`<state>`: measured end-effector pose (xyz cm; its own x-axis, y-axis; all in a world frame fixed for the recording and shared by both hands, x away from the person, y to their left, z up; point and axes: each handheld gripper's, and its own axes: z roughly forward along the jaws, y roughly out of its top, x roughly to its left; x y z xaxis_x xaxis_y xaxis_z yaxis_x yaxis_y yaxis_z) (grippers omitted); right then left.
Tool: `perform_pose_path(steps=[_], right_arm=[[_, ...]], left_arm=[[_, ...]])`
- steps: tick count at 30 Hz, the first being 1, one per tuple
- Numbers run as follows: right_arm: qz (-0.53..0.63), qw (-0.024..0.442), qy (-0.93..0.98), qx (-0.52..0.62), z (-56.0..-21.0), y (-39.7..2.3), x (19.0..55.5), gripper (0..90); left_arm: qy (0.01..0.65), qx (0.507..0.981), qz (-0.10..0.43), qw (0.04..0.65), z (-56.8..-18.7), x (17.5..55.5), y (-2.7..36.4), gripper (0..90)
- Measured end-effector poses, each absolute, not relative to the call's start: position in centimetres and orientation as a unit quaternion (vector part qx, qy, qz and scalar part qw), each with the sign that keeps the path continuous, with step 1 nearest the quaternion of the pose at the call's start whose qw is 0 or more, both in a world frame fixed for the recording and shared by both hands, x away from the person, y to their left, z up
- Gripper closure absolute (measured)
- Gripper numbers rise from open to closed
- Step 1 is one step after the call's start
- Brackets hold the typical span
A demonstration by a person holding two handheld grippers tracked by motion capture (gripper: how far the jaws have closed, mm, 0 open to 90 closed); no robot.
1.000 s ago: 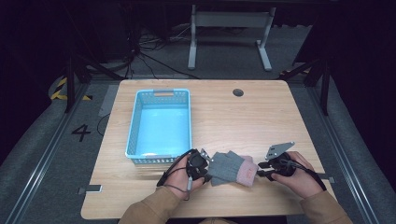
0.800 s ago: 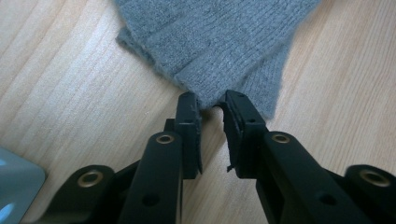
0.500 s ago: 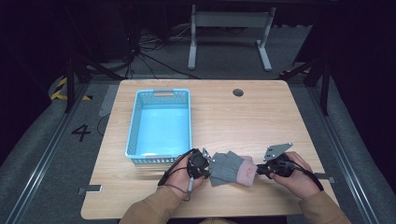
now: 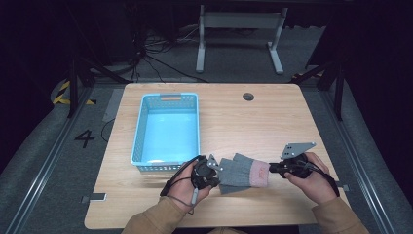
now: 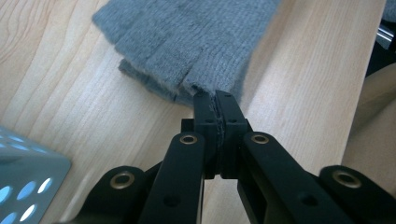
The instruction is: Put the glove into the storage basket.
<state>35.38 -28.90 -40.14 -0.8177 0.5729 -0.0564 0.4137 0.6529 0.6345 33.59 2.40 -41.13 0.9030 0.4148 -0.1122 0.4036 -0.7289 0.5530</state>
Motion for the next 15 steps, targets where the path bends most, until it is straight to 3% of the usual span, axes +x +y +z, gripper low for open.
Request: perform_pose_path(steps=[15], right_arm=[[0.306, 0.120, 0.902, 0.279, -42.2, -27.9, 37.7, 86.6]], left_arm=[[0.197, 0.945, -0.035, 0.261, -42.6, 33.3, 1.2, 89.5]])
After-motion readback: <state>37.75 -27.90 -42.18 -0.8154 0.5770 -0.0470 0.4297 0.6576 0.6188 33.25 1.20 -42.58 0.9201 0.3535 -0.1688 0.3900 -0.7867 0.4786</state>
